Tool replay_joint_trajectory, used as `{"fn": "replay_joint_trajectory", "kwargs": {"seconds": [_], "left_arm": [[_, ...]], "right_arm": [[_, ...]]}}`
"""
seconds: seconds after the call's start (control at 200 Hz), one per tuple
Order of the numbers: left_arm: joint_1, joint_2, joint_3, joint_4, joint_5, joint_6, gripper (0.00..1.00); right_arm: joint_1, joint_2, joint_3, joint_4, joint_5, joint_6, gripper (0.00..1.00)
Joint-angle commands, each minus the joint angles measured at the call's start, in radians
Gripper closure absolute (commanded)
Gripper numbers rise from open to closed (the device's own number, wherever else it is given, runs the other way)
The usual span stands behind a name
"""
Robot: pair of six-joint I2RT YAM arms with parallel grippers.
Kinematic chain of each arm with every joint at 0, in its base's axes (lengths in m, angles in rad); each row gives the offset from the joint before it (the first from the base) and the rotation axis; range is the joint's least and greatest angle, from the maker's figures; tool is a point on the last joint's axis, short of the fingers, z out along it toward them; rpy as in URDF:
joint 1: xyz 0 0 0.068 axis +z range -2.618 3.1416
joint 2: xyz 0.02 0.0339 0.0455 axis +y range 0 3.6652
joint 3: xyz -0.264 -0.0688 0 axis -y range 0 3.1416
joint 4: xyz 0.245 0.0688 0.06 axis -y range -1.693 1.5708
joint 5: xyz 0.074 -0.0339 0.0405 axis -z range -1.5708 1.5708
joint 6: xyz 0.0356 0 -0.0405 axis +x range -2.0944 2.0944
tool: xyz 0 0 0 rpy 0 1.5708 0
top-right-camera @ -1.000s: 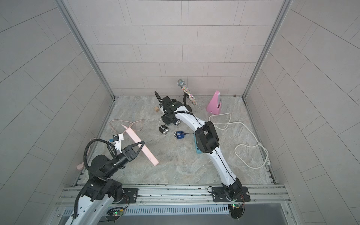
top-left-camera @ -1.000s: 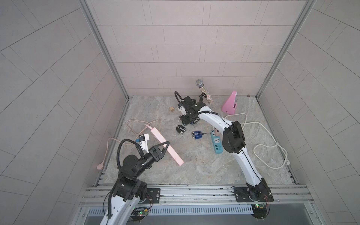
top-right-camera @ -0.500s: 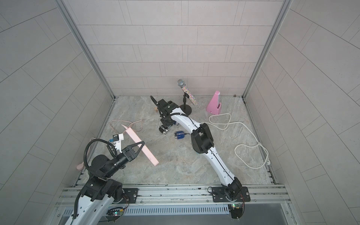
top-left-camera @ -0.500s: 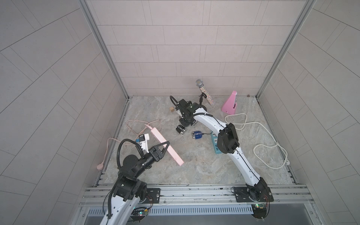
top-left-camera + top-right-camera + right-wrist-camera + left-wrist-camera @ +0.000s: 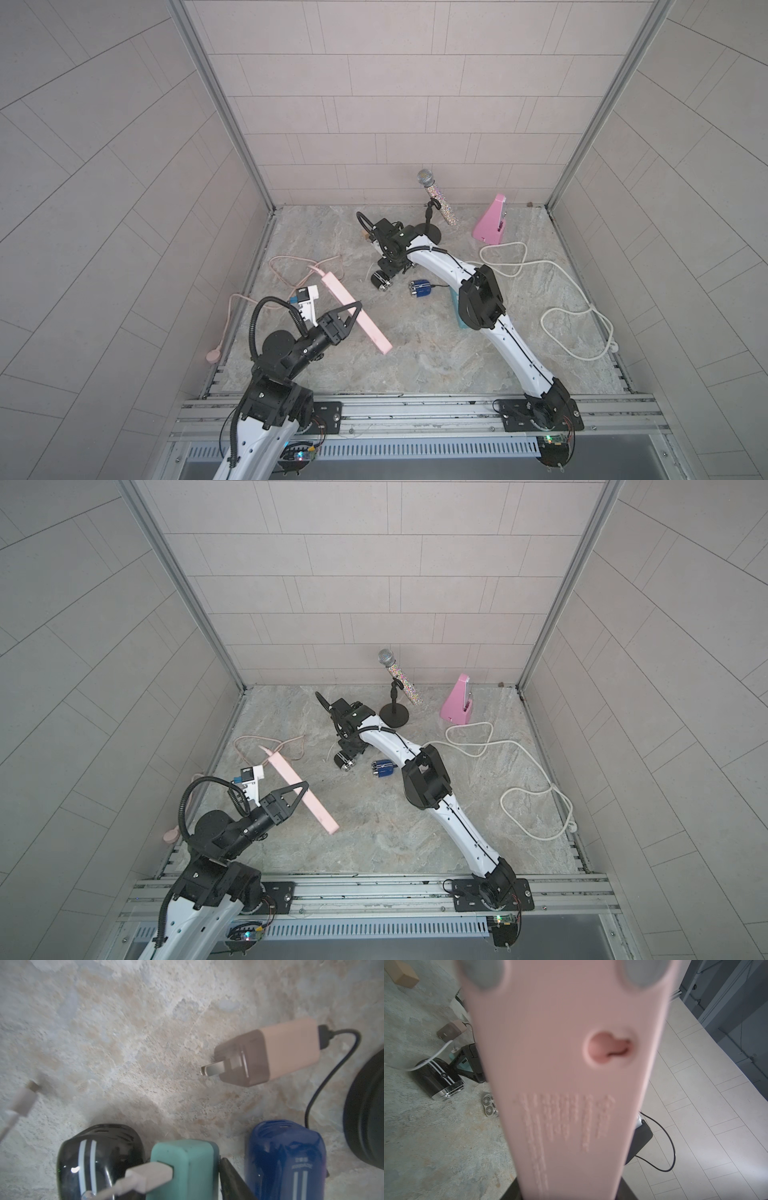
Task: Unplug the electric shaver
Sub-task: Place the plug at the center of the board, then place the socket at the center of the board.
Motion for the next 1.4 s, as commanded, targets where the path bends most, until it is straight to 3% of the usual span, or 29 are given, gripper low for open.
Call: {"fn": "replay_joint_trajectory", "kwargs": {"seconds": [0.0,0.415,0.62,0.745,0.851,1.131,1.311,1.396], "left_arm": [[0.005,-0.011,0.045,0.06,0.002,0.02,0.87],[0.005,-0.021,0.039,0.046,0.0,0.024,0.86],[0.005,-0.023,0.041,0.031,-0.002,0.038,0.86],[0.005,-0.028,0.039,0.023,-0.008,0.046,0.85],[0.005,-0.028,0.034,0.033,-0.014,0.046,0.84],[0.005,0.009,-0.013,0.137,-0.002,0.004,0.83],[0.005,0.043,-0.019,0.207,0.014,-0.014,0.83],[0.005,0.063,-0.021,0.247,0.029,-0.026,0.83]], "right_arm": [[0.006,-0.007,0.021,0.004,0.002,-0.005,0.46],[-0.003,-0.115,0.009,0.011,0.014,0.006,0.36],[-0.018,-0.225,-0.088,0.042,-0.073,0.018,0.35],[-0.044,-0.368,-0.291,0.166,-0.225,0.045,0.35],[-0.078,-0.518,-0.513,0.32,-0.42,0.084,0.26],[-0.095,-0.881,-1.087,0.761,-0.825,0.191,0.25],[-0.051,-0.991,-1.299,1.069,-1.001,0.352,0.22],[-0.04,-1.015,-1.376,1.293,-1.08,0.5,0.2]]}}
